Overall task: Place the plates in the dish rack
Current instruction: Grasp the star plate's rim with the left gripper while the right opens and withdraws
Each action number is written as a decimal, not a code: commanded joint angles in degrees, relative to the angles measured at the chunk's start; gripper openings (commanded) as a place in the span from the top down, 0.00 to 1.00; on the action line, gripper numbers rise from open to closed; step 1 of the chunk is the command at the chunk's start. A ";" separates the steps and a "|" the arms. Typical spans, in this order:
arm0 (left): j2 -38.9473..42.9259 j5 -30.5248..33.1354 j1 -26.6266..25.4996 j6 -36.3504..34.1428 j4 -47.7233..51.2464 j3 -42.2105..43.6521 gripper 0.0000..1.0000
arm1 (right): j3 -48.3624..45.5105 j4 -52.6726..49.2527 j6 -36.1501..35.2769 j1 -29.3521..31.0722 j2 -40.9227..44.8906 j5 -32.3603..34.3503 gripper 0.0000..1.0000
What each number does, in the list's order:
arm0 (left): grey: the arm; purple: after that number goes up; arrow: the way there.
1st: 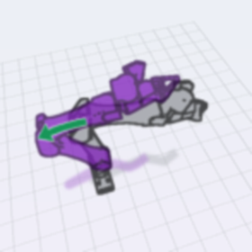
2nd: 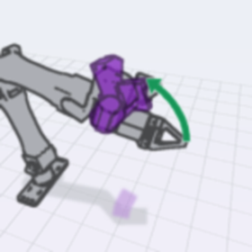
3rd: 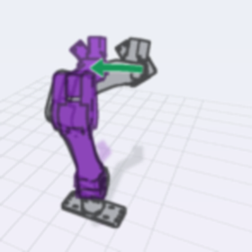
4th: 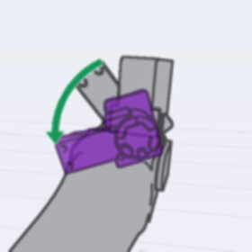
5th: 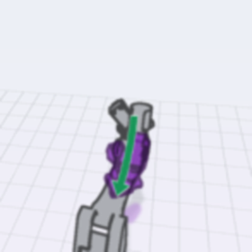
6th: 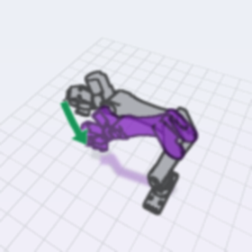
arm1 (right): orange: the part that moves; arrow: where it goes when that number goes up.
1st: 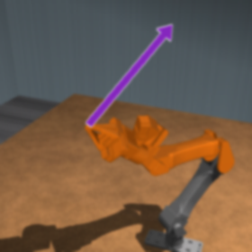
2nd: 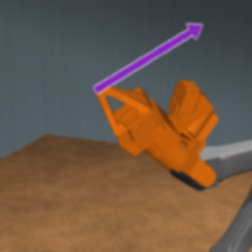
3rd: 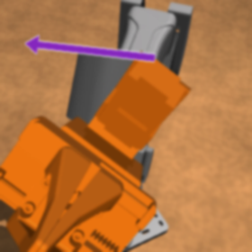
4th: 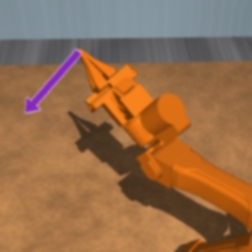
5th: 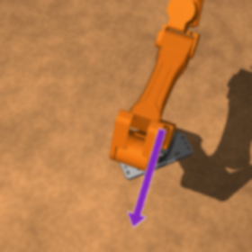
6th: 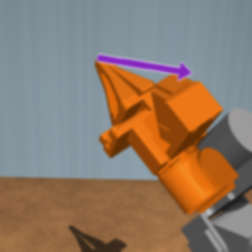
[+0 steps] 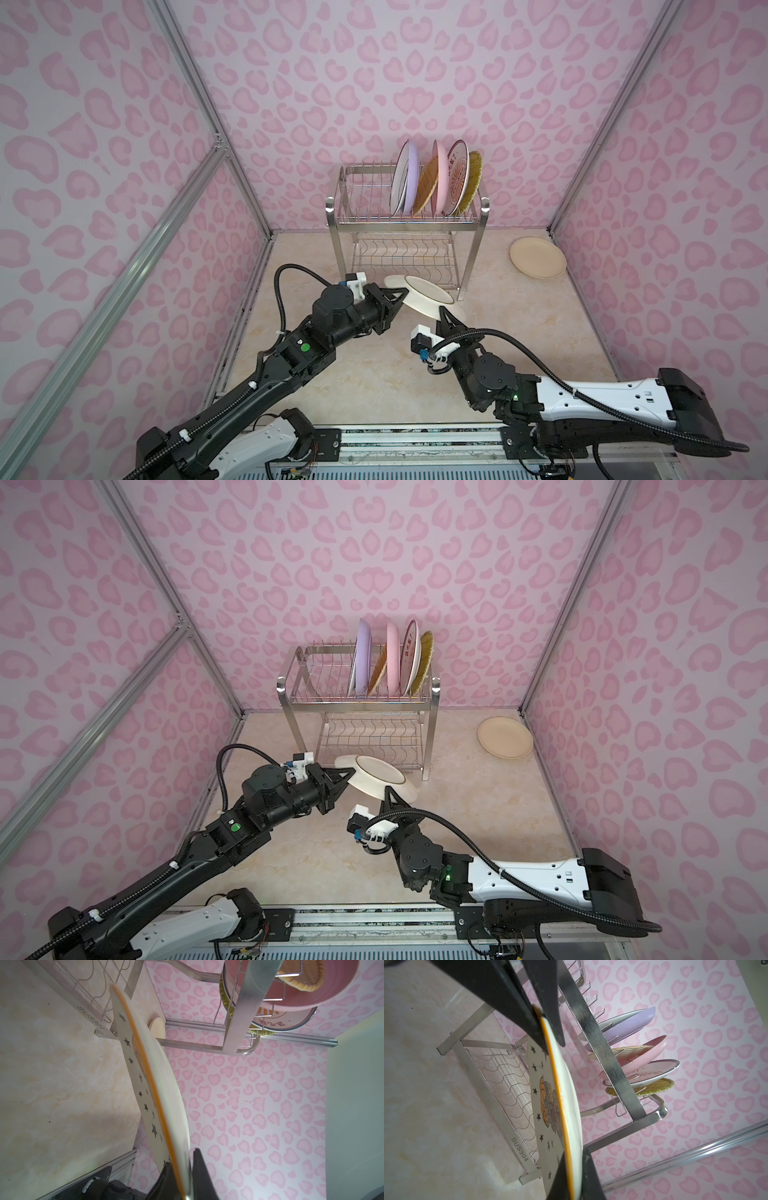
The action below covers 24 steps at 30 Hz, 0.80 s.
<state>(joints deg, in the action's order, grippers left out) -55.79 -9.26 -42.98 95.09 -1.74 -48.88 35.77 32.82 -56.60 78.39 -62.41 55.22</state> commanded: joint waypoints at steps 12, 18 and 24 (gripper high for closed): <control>2.74 7.47 -0.08 -8.74 0.51 -0.60 0.96 | 0.22 -5.57 12.03 3.80 6.60 0.60 0.23; 4.54 10.20 -0.08 -12.25 1.69 -0.01 0.96 | 2.89 -25.66 27.90 6.07 13.99 -4.83 0.02; 9.85 9.66 -0.06 -21.54 3.07 1.52 0.96 | 5.61 -39.24 46.14 0.74 20.50 -8.63 0.01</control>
<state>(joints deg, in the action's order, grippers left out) -48.21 -0.03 -43.03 80.03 8.01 -47.72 40.03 3.66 -23.40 81.52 -43.09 49.01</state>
